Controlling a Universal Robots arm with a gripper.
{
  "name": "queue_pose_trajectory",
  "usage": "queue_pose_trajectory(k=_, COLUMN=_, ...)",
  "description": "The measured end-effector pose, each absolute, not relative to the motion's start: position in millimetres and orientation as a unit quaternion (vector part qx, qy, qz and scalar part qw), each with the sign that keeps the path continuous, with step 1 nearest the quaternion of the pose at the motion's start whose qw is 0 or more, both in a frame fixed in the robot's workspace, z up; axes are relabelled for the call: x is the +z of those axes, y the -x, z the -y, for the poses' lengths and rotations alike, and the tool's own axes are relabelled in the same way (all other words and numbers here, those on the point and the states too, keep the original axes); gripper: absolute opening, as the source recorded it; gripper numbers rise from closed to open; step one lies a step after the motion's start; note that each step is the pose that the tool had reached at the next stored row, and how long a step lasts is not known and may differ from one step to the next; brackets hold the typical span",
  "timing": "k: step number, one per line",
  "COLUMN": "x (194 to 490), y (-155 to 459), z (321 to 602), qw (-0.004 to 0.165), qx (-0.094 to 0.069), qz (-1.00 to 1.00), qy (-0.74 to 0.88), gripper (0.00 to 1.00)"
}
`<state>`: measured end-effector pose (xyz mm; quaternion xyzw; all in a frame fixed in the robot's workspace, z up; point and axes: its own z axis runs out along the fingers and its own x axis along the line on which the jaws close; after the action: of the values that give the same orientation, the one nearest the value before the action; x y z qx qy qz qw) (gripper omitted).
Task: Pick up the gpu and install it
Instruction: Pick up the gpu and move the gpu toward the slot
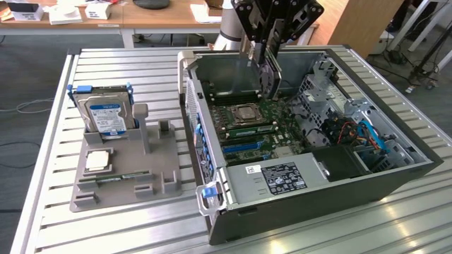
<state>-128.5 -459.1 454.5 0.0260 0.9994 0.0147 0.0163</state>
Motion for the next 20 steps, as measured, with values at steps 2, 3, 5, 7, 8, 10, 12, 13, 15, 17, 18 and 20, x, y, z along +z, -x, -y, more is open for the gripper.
queue_pose_trajectory(k=2, x=454.5, y=128.3, z=459.1, qw=0.016, qx=0.015, qz=-0.999, qy=-0.026, gripper=0.27)
queue_pose_trajectory(k=3, x=454.5, y=128.3, z=459.1, qw=0.016, qx=0.015, qz=-0.999, qy=-0.026, gripper=0.27)
queue_pose_trajectory(k=5, x=454.5, y=128.2, z=459.1, qw=0.016, qx=0.015, qz=-0.999, qy=-0.026, gripper=0.27)
queue_pose_trajectory(k=7, x=454.5, y=128.2, z=459.1, qw=0.016, qx=0.015, qz=-0.999, qy=-0.026, gripper=0.27)
queue_pose_trajectory(k=8, x=454.5, y=128.2, z=459.1, qw=0.016, qx=0.015, qz=-0.999, qy=-0.026, gripper=0.27)
queue_pose_trajectory(k=10, x=454.5, y=128.2, z=459.1, qw=0.016, qx=0.015, qz=-0.999, qy=-0.026, gripper=0.27)
queue_pose_trajectory(k=12, x=454.5, y=128.2, z=459.1, qw=0.016, qx=0.015, qz=-0.999, qy=-0.026, gripper=0.27)
queue_pose_trajectory(k=13, x=454.4, y=128.0, z=459.1, qw=0.016, qx=0.015, qz=-0.999, qy=-0.026, gripper=0.27)
queue_pose_trajectory(k=15, x=454.3, y=127.1, z=459.1, qw=0.016, qx=0.015, qz=-0.999, qy=-0.026, gripper=0.27)
queue_pose_trajectory(k=17, x=454.3, y=125.3, z=459.0, qw=0.016, qx=0.015, qz=-0.999, qy=-0.026, gripper=0.27)
queue_pose_trajectory(k=18, x=454.2, y=124.1, z=459.1, qw=0.016, qx=0.015, qz=-0.999, qy=-0.026, gripper=0.27)
queue_pose_trajectory(k=20, x=454.1, y=120.9, z=459.1, qw=0.016, qx=0.015, qz=-0.999, qy=-0.026, gripper=0.27)
